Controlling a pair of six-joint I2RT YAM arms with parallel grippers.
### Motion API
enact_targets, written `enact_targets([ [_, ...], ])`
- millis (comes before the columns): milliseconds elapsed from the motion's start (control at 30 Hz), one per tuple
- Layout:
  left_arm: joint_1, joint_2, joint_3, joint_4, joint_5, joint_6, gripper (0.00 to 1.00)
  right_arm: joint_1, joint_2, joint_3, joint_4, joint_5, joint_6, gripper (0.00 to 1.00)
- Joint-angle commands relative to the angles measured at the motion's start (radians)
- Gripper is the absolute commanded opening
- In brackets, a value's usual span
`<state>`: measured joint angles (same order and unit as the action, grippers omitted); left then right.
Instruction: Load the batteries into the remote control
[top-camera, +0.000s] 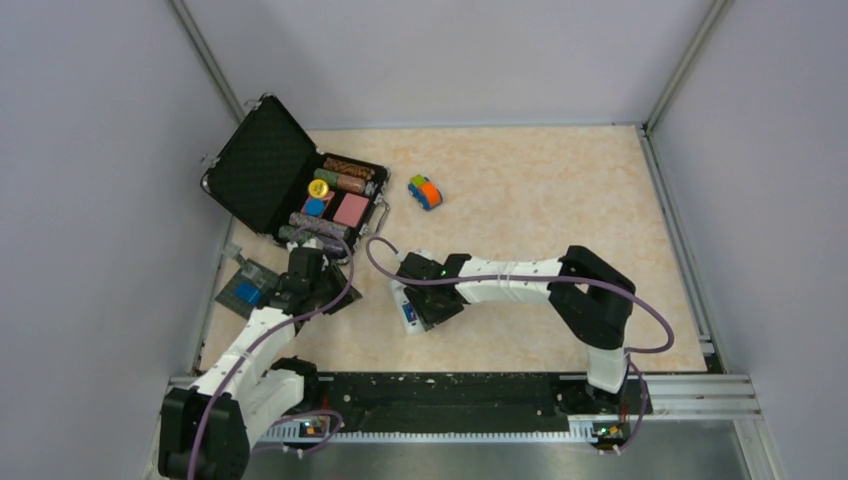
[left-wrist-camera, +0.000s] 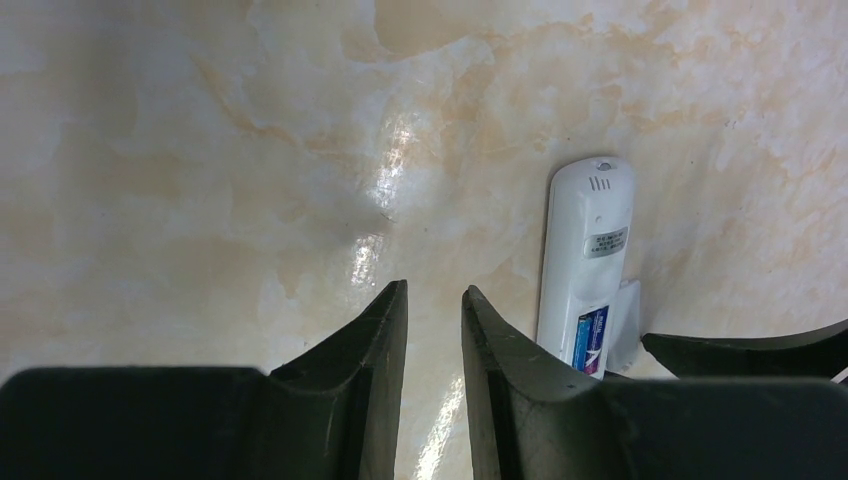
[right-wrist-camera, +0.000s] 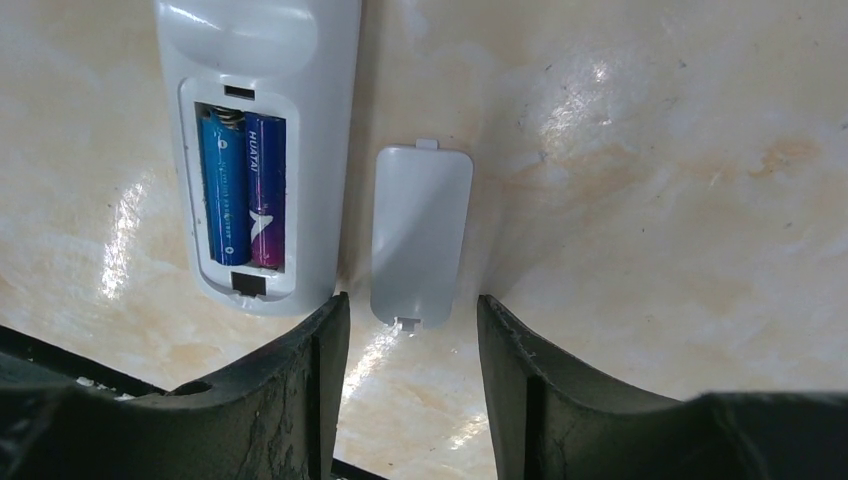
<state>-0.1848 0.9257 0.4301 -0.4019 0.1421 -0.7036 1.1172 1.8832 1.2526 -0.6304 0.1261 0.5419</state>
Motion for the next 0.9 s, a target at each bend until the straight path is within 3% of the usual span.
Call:
enact_targets([
  [0, 0.007, 0.004, -0.007, 0.045, 0.007, 0.015, 0.32, 0.017, 0.022, 0.041, -0.014, 0.013, -0.008, 0.49],
  [100, 0.008, 0.005, -0.007, 0.046, 0.007, 0.017, 0.32, 0.019, 0.034, 0.048, -0.024, 0.030, -0.005, 0.46],
  [400, 0.011, 0.005, -0.008, 0.055, 0.031, 0.020, 0.32, 0.019, 0.029, 0.071, -0.067, 0.041, 0.022, 0.20],
  [667, 0.051, 0.080, 0.006, 0.156, 0.161, -0.033, 0.34, 0.020, -0.062, 0.110, -0.114, 0.073, 0.037, 0.18],
  [867, 0.087, 0.327, 0.142, 0.260, 0.358, -0.024, 0.35, 0.019, -0.126, 0.107, -0.044, -0.034, -0.017, 0.16],
])
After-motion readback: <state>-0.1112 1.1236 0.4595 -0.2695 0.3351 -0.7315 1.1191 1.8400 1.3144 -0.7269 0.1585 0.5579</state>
